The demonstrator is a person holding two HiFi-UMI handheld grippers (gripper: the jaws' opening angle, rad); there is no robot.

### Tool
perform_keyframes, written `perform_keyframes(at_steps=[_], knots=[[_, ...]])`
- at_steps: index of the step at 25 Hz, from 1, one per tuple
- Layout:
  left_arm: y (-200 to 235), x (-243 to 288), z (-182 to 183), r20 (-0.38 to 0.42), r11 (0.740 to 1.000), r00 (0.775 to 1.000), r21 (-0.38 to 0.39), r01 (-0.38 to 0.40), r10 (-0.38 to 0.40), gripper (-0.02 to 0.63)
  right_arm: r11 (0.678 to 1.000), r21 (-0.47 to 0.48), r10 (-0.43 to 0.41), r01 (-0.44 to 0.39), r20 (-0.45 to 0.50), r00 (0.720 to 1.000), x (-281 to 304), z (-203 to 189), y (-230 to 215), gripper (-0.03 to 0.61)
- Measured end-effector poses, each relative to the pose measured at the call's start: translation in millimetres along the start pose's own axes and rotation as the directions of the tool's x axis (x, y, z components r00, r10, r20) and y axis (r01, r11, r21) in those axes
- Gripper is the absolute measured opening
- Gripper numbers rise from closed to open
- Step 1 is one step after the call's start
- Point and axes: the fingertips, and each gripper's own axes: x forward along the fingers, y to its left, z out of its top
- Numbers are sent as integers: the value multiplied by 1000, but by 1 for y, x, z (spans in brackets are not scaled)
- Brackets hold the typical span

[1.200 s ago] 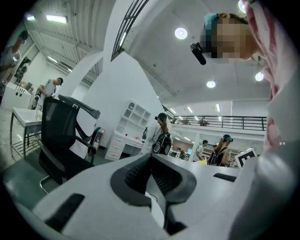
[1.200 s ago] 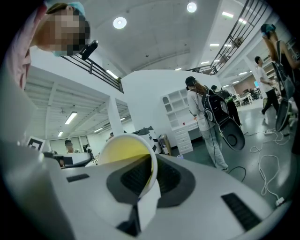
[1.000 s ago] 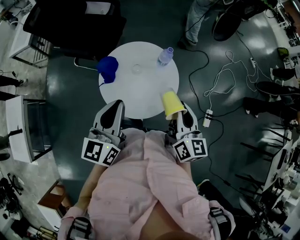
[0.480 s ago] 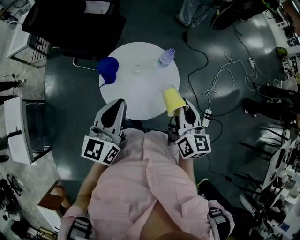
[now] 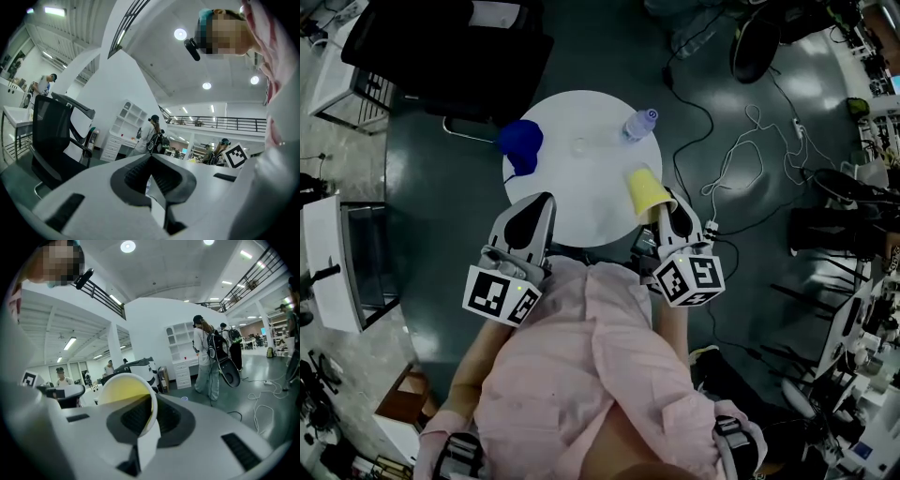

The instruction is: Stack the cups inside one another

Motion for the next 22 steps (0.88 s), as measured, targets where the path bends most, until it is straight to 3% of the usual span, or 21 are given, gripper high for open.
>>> perform_keyframes(at_steps=[12,22], knots=[[41,19,10,-18,999,1000,-43,22,-23,18,999,-19,-35,34,-29,999,50,3,0,38],[51,38,2,-78,995,994,-76,72,-78,18,998,-29,-57,55,-73,996,74,0,-1,38]])
